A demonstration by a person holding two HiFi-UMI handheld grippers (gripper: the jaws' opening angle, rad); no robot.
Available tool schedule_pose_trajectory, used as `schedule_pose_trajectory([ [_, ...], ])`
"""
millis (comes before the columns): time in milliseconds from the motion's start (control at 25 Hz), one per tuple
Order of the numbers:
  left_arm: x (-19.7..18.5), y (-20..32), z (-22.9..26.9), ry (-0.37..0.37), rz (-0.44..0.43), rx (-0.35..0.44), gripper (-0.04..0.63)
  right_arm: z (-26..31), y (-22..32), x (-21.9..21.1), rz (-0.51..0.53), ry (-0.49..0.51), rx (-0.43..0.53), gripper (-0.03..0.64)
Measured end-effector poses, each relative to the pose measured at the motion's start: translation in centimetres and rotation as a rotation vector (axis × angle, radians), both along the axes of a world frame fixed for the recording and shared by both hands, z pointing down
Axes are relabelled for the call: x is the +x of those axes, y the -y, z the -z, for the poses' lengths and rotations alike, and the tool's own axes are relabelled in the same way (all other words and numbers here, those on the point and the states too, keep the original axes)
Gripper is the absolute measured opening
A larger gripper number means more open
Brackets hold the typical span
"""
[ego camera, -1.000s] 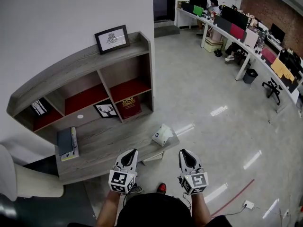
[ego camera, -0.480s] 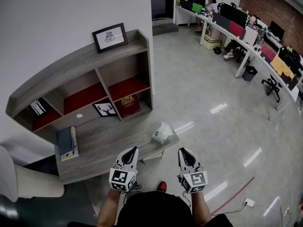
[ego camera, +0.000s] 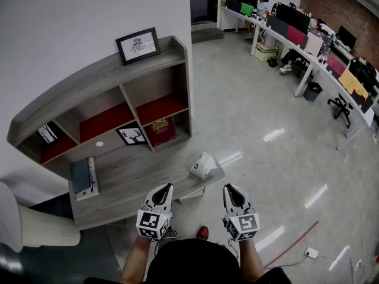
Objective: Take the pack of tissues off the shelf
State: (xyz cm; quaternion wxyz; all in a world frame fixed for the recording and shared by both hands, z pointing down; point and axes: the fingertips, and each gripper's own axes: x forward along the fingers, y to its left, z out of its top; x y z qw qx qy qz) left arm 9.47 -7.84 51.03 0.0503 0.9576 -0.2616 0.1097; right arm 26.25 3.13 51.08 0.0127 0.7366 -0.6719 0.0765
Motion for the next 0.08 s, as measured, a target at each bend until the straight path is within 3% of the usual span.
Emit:
schedule_pose_trajectory([
  [80,-0.01,0.00,-0.04,-0.001,0.001,-0.001,0.008,0.02,0.00,0.06,0.000,-0.001,0.000,0.048],
])
